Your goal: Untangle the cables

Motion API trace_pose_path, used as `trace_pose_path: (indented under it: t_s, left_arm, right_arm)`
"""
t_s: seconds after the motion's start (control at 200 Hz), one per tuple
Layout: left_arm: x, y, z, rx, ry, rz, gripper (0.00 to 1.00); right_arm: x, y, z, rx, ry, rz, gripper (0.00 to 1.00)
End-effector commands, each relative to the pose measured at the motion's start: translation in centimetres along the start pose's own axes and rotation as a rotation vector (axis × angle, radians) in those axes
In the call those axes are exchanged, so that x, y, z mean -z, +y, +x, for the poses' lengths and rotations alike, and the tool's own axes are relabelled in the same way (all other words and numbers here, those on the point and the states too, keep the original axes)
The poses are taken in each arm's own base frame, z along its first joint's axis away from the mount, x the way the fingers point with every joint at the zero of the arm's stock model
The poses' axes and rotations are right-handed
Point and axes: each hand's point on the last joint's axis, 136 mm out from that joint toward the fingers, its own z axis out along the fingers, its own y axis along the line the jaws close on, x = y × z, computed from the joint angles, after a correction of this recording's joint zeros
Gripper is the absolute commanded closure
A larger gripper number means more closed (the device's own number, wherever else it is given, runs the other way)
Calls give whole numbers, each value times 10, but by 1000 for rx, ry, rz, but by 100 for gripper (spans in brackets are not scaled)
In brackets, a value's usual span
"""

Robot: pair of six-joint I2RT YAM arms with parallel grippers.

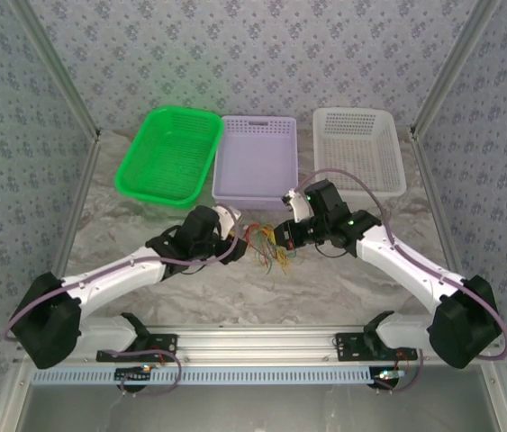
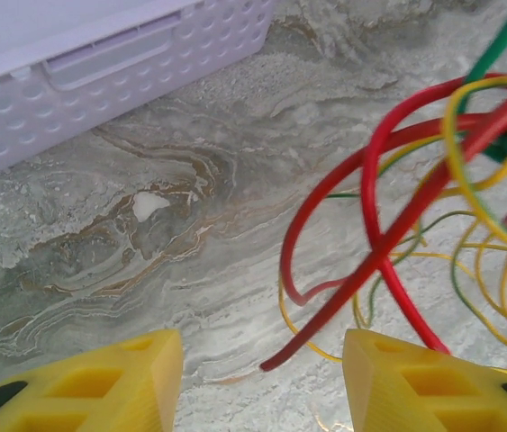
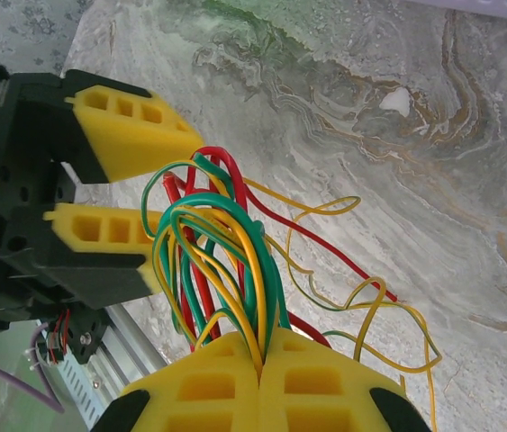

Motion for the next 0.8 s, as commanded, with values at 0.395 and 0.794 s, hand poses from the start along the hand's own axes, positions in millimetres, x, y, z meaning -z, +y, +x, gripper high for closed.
trace_pose_path:
  t_s: [0.395,0.794]
  left_arm:
    - [-12,-10,-29,-86,-87,-2,74]
    - [29,26,-25,-33,-113,-209,100]
  right_arm:
    - [9,10,-4,13,-4,-38,100]
    - [30,-34,-12,14,-53,243,100]
